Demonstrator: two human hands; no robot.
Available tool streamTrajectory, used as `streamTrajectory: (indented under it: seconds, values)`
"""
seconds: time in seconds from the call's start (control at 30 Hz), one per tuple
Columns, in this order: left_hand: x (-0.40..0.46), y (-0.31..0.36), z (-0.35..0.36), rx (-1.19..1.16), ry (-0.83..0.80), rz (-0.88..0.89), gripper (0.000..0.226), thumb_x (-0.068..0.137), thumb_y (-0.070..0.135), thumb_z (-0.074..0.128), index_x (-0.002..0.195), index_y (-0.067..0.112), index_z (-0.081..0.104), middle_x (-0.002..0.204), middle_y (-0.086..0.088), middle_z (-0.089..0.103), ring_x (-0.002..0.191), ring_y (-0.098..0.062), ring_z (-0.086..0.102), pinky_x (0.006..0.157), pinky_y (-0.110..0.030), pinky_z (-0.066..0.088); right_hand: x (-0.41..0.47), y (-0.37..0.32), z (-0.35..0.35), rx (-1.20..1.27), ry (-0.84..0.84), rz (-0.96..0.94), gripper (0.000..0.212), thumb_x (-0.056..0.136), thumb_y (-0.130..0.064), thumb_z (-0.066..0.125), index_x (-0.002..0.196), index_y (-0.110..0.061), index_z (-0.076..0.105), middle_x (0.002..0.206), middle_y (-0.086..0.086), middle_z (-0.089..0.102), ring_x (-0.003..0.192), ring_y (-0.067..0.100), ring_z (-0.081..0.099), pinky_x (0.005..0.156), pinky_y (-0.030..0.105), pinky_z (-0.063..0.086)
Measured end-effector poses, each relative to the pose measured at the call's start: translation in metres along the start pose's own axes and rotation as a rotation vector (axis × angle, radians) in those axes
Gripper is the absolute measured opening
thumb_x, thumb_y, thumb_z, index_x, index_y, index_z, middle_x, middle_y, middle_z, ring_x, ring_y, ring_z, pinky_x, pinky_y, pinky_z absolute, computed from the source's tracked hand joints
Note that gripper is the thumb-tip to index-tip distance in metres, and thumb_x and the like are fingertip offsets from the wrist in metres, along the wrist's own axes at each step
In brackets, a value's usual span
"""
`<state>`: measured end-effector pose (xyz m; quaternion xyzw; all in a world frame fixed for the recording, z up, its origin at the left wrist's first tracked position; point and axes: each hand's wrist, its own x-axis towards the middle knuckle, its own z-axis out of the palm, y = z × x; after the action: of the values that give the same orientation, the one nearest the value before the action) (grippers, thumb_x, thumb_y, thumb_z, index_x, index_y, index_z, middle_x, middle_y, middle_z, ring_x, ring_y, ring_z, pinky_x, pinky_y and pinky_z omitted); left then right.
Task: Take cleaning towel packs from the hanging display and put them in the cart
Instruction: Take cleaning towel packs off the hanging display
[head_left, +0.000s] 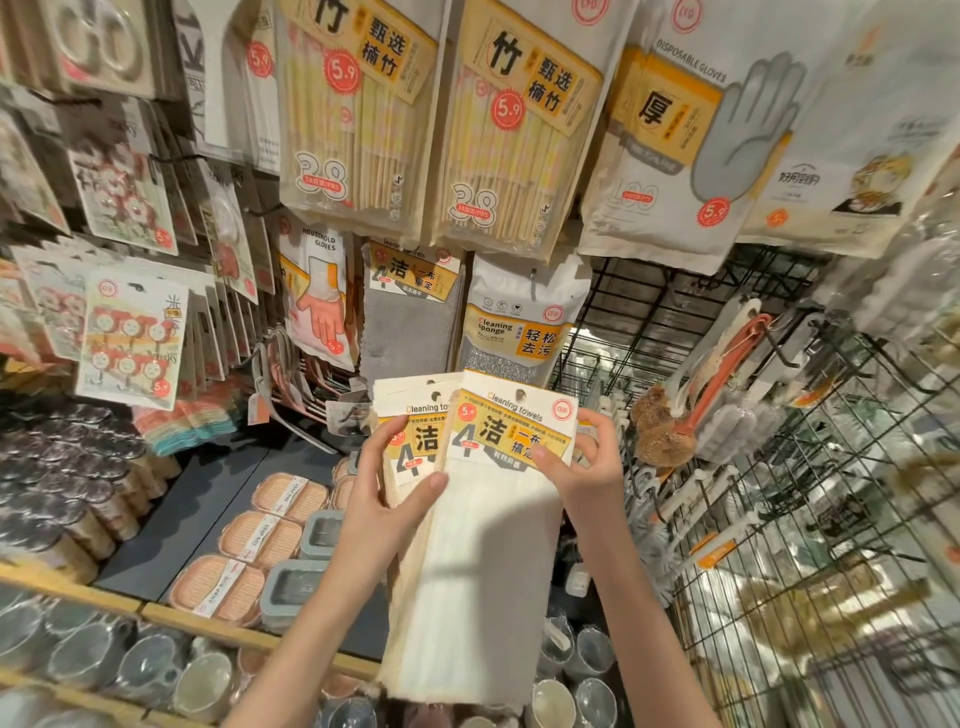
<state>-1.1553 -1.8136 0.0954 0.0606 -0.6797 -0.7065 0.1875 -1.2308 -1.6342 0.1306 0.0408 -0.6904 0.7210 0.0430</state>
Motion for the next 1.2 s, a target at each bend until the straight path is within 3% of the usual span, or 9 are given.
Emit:
streamTrajectory:
  seconds: [0.13, 0.27, 0.4, 0.53, 0.7, 0.77, 0.93, 1.13, 1.2]
  values:
    - [0.003, 0.002, -0.002, 0.006, -0.022, 0.000, 0.061, 0.079, 0.016, 0.075, 0.120, 0.049, 0.045, 0.126, 0.006, 0.056, 0.104, -0.006, 0.061, 0.082, -0.016, 0.049, 0.006, 0.005, -0.014, -0.035, 0.049, 0.014, 0.050, 0.078, 0.005, 0.069, 0.118, -0.016, 0.049, 0.102, 0.005, 0.067, 0.086, 0.009, 0.067, 0.069, 0.018, 0.054]
    - [0.006, -0.004, -0.010, 0.070, -0.015, 0.005, 0.068, 0.073, 0.017, 0.072, 0.124, 0.051, 0.043, 0.131, 0.004, 0.054, 0.116, -0.018, 0.055, 0.098, -0.040, 0.045, 0.008, 0.024, -0.036, -0.063, 0.110, 0.050, 0.041, 0.080, 0.002, 0.068, 0.104, -0.029, 0.055, 0.110, 0.006, 0.066, 0.098, 0.017, 0.065, 0.075, 0.024, 0.053]
    - [0.008, -0.008, -0.016, 0.073, 0.003, 0.011, 0.068, 0.082, -0.002, 0.066, 0.122, 0.048, 0.043, 0.129, 0.006, 0.054, 0.107, -0.009, 0.059, 0.082, -0.018, 0.048, 0.001, 0.059, -0.059, -0.060, 0.200, 0.108, 0.043, 0.081, 0.004, 0.067, 0.113, -0.021, 0.053, 0.121, 0.010, 0.060, 0.111, 0.023, 0.058, 0.087, 0.036, 0.051]
    - [0.009, -0.010, -0.019, 0.103, 0.007, 0.026, 0.069, 0.083, -0.001, 0.065, 0.119, 0.055, 0.044, 0.131, 0.012, 0.053, 0.114, -0.008, 0.055, 0.088, -0.025, 0.046, 0.008, 0.082, -0.065, -0.028, 0.254, 0.195, 0.047, 0.081, 0.007, 0.065, 0.119, -0.017, 0.049, 0.119, 0.007, 0.059, 0.105, 0.017, 0.058, 0.079, 0.022, 0.049]
    - [0.011, -0.014, -0.025, 0.198, 0.036, 0.025, 0.071, 0.083, 0.003, 0.066, 0.119, 0.060, 0.042, 0.130, 0.024, 0.049, 0.118, -0.012, 0.052, 0.100, -0.041, 0.043, 0.034, 0.110, -0.074, -0.030, 0.236, 0.278, 0.047, 0.082, 0.002, 0.065, 0.113, -0.030, 0.050, 0.121, 0.008, 0.062, 0.108, 0.022, 0.061, 0.090, 0.039, 0.051]
    - [0.012, -0.015, -0.029, 0.233, 0.032, 0.009, 0.071, 0.084, 0.005, 0.066, 0.121, 0.060, 0.041, 0.131, 0.027, 0.047, 0.120, -0.011, 0.050, 0.102, -0.045, 0.040, 0.045, 0.114, -0.074, -0.028, 0.242, 0.281, 0.046, 0.083, 0.002, 0.065, 0.112, -0.030, 0.049, 0.120, 0.009, 0.062, 0.107, 0.022, 0.061, 0.084, 0.034, 0.052]
    - [0.012, -0.011, -0.033, 0.260, 0.063, 0.014, 0.070, 0.082, 0.002, 0.066, 0.120, 0.055, 0.039, 0.117, 0.051, 0.041, 0.112, 0.024, 0.039, 0.103, -0.032, 0.032, 0.061, 0.128, -0.073, -0.026, 0.217, 0.283, 0.043, 0.083, 0.008, 0.061, 0.101, -0.030, 0.051, 0.120, 0.012, 0.061, 0.106, 0.025, 0.061, 0.075, 0.025, 0.050]
    - [0.010, -0.009, -0.032, 0.236, 0.090, -0.013, 0.071, 0.082, 0.000, 0.066, 0.115, 0.057, 0.039, 0.112, 0.051, 0.043, 0.105, 0.026, 0.042, 0.097, -0.024, 0.032, 0.070, 0.146, -0.073, -0.105, 0.279, 0.286, 0.050, 0.082, 0.007, 0.064, 0.121, -0.018, 0.047, 0.124, 0.013, 0.057, 0.107, 0.023, 0.057, 0.081, 0.029, 0.046]
    - [0.010, -0.009, -0.033, 0.240, 0.092, -0.009, 0.075, 0.081, -0.001, 0.066, 0.112, 0.062, 0.039, 0.116, 0.045, 0.044, 0.110, 0.013, 0.046, 0.098, -0.027, 0.033, 0.073, 0.148, -0.073, -0.088, 0.275, 0.287, 0.048, 0.082, 0.008, 0.063, 0.119, -0.019, 0.046, 0.124, 0.012, 0.056, 0.110, 0.024, 0.056, 0.083, 0.031, 0.045]
